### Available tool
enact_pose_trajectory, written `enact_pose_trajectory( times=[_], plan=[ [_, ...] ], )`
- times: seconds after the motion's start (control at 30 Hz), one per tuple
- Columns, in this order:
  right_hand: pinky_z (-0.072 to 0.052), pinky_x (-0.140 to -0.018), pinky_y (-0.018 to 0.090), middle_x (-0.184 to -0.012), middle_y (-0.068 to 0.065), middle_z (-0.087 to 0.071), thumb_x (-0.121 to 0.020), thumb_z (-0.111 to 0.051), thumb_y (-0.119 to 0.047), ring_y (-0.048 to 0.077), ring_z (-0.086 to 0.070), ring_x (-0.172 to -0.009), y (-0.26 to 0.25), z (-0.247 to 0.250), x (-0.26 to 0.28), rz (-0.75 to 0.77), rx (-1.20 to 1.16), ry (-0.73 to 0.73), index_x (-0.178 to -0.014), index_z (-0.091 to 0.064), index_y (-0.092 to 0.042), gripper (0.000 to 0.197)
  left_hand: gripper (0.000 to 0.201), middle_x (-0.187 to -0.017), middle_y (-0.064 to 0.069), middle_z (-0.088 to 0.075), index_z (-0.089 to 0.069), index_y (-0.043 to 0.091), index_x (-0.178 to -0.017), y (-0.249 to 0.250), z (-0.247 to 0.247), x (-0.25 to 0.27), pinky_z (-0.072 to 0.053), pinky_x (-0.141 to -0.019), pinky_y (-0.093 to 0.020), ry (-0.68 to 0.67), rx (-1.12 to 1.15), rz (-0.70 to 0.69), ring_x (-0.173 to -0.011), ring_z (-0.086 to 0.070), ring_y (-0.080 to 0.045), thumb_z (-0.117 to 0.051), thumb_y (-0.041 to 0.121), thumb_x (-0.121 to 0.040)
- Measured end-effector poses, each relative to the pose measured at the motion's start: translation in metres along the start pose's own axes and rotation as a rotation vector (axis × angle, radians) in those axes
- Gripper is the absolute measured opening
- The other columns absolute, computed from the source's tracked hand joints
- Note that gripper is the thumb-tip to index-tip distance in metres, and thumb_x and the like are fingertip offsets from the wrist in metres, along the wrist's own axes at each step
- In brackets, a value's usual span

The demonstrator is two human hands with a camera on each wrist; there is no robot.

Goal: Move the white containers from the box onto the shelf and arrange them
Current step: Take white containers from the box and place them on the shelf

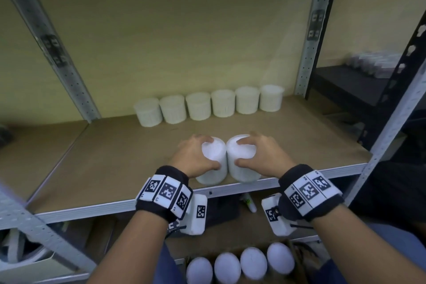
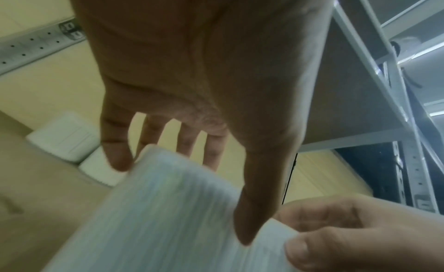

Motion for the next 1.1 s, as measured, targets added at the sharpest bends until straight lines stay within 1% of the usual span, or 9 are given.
enact_pose_trajectory(
  times=[0.1,0.33,0.43,0.5,0.6,0.67,0.77,0.87,1.1],
  plan=[
    [-0.028,-0.116,0.039,-0.152,0.005,-0.036,-0.073,-0.074,-0.042,0.022,-0.036,-0.139,0.007,-0.004,-0.001,0.014,-0.017,0.024,-0.130,-0.057,-0.031,0.061,0.067,-0.140,0.006,-0.044,-0.050,0.028,-0.131,-0.003,-0.007,-0.002,-0.032,-0.105,-0.034,0.010,-0.006,-0.014,-0.128,-0.038,-0.022,-0.076,0.039,-0.070],
    [-0.021,-0.116,0.040,-0.157,-0.001,-0.021,-0.081,-0.065,-0.047,0.029,-0.021,-0.142,0.007,-0.006,0.007,0.025,0.071,0.006,-0.139,-0.045,-0.034,0.063,0.071,-0.143,0.003,-0.038,-0.041,0.026,-0.139,0.000,-0.007,0.000,-0.029,-0.105,-0.031,-0.029,-0.088,-0.050,-0.130,-0.036,-0.022,-0.071,0.042,-0.077],
    [-0.025,-0.115,0.042,-0.152,-0.002,-0.031,-0.084,-0.062,-0.045,0.025,-0.026,-0.139,0.002,0.002,0.013,0.061,0.075,0.078,-0.133,-0.051,-0.032,0.052,0.064,-0.138,0.005,-0.041,-0.045,0.029,-0.134,0.000,-0.008,0.009,-0.032,-0.104,-0.034,0.033,-0.056,-0.054,-0.128,-0.035,-0.023,-0.069,0.043,-0.077],
    [-0.030,-0.111,0.036,-0.141,-0.003,-0.044,-0.086,-0.061,-0.041,0.021,-0.035,-0.131,-0.002,0.007,0.017,0.096,0.068,0.127,-0.127,-0.057,-0.029,0.043,0.054,-0.134,0.007,-0.043,-0.050,0.030,-0.129,0.003,-0.009,0.017,-0.034,-0.104,-0.032,0.097,-0.039,-0.084,-0.125,-0.036,-0.020,-0.067,0.041,-0.079],
    [-0.036,-0.107,0.033,-0.129,-0.002,-0.054,-0.088,-0.060,-0.035,0.019,-0.042,-0.123,-0.009,0.009,0.021,0.137,0.086,0.156,-0.121,-0.062,-0.024,0.035,0.041,-0.129,0.007,-0.048,-0.057,0.026,-0.124,0.008,-0.009,0.026,-0.028,-0.096,-0.019,0.175,-0.019,-0.137,-0.124,-0.038,-0.014,-0.065,0.034,-0.085],
    [-0.037,-0.106,0.031,-0.128,-0.001,-0.055,-0.090,-0.058,-0.032,0.018,-0.044,-0.124,-0.011,0.007,0.023,0.145,0.111,0.131,-0.121,-0.062,-0.022,0.033,0.033,-0.126,0.004,-0.051,-0.059,0.020,-0.120,0.009,-0.009,0.029,-0.029,-0.091,-0.015,0.208,-0.015,-0.158,-0.122,-0.044,-0.014,-0.062,0.026,-0.088],
    [-0.038,-0.104,0.029,-0.129,0.002,-0.055,-0.091,-0.057,-0.027,0.018,-0.044,-0.126,-0.010,0.000,0.024,0.159,0.155,0.104,-0.120,-0.063,-0.018,0.031,0.029,-0.122,-0.001,-0.055,-0.061,0.013,-0.117,0.010,-0.014,0.032,-0.040,-0.097,-0.023,0.213,-0.095,-0.202,-0.118,-0.050,-0.018,-0.057,0.012,-0.089],
    [-0.036,-0.104,0.027,-0.127,0.002,-0.055,-0.092,-0.055,-0.022,0.018,-0.043,-0.126,-0.008,-0.001,0.025,0.178,0.147,0.134,-0.119,-0.064,-0.017,0.029,0.031,-0.119,-0.003,-0.058,-0.063,0.010,-0.115,0.010,-0.017,0.031,-0.043,-0.099,-0.031,0.234,-0.097,-0.212,-0.116,-0.051,-0.020,-0.053,0.002,-0.087],
    [-0.039,-0.098,0.025,-0.116,0.001,-0.060,-0.090,-0.056,-0.017,0.018,-0.048,-0.117,-0.003,-0.004,0.019,0.204,0.140,0.211,-0.113,-0.068,-0.017,0.025,0.031,-0.118,-0.004,-0.060,-0.065,0.009,-0.113,0.009,-0.019,0.025,-0.044,-0.096,-0.034,0.236,-0.104,-0.203,-0.114,-0.053,-0.021,-0.051,0.000,-0.088]
  ],
)
Point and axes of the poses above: each hand's wrist, its own x-axis away from the middle knuckle, its own z-axis out of the back of the hand, y = z × x, the point moved 4 cm from there along -x, towards the middle knuckle
